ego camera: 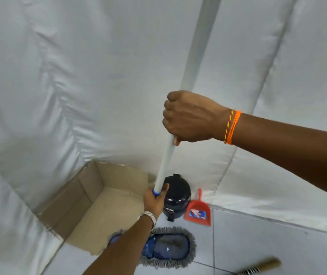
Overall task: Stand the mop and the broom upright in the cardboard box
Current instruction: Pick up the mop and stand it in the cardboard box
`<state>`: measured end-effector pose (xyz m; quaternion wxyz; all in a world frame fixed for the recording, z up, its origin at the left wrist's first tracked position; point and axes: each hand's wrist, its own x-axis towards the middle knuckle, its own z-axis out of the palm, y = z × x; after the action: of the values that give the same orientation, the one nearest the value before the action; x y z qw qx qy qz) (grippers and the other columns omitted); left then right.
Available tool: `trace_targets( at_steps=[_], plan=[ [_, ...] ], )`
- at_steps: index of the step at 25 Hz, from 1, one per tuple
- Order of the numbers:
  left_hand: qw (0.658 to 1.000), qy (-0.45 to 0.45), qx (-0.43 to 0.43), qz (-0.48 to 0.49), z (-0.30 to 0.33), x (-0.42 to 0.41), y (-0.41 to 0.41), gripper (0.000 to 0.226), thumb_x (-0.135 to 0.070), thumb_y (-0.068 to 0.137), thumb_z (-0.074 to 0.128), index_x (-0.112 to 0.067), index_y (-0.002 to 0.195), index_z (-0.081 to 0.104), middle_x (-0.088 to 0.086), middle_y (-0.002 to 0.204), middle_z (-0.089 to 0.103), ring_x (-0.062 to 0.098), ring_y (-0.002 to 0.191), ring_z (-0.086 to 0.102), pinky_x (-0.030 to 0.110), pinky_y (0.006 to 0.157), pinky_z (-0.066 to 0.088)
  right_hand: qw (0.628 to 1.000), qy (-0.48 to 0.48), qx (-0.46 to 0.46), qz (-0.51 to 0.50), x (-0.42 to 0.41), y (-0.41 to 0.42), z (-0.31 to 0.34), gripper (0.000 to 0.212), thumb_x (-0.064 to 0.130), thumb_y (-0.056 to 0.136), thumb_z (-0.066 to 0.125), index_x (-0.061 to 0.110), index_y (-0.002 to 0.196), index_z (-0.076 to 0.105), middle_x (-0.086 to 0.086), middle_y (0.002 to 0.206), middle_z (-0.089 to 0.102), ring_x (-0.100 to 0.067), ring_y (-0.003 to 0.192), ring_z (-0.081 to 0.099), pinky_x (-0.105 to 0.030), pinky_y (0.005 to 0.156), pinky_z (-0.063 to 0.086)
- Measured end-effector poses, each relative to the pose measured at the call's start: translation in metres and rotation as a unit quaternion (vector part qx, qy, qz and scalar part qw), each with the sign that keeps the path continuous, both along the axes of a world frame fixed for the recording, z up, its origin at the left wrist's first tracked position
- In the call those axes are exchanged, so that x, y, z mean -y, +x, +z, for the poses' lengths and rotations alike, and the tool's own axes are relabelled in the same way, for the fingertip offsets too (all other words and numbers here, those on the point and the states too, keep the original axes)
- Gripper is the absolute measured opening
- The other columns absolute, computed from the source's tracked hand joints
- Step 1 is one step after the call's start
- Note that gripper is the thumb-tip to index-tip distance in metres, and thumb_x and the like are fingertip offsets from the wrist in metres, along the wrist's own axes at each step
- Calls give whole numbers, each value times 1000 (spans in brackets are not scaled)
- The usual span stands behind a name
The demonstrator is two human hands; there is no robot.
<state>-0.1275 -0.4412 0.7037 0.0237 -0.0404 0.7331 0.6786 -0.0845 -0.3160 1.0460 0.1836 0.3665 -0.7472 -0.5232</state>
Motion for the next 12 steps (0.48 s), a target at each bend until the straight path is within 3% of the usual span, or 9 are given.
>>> trace_targets(
  at_steps=[2,5,8,10,12],
  plan=[
    [999,14,9,-29,5,31,-34,32,-26,79,76,1,73,61,9,66,53,18,65,48,33,65,48,1000,8,-4,-25,33,-25,3,38,49,90,50,18,71,60,-1,71,65,-27,70,57,-36,73,42],
    [998,33,24,-52,3,62,-82,21,-3,80,73,-3,70,55,12,76,50,22,78,47,40,78,46,997,3,11,-78,72,-57,-12,29,36,91,51,20,68,58,0,68,63,-26,66,55,-35,70,41],
    [995,57,54,-61,-15,95,-137,22,14,81,64,-5,73,57,7,69,53,23,78,53,30,75,56,997,-5,10,-79,110,-108,-29,27,28,89,53,22,63,55,1,61,54,-26,61,49,-35,67,36],
    [991,70,90,-75,-34,115,-176,35,16,84,54,-12,65,59,0,60,54,13,61,58,19,64,56,994,19,3,-107,128,-142,-47,32,23,86,56,21,56,47,-1,55,43,-26,56,42,-35,64,30],
    [988,67,110,-81,-56,128,-230,37,15,86,42,-9,63,58,-1,48,53,10,46,57,20,55,56,993,37,-9,-113,142,-189,-62,37,16,84,57,20,52,41,-2,49,35,-24,51,39,-36,61,26]
  ],
)
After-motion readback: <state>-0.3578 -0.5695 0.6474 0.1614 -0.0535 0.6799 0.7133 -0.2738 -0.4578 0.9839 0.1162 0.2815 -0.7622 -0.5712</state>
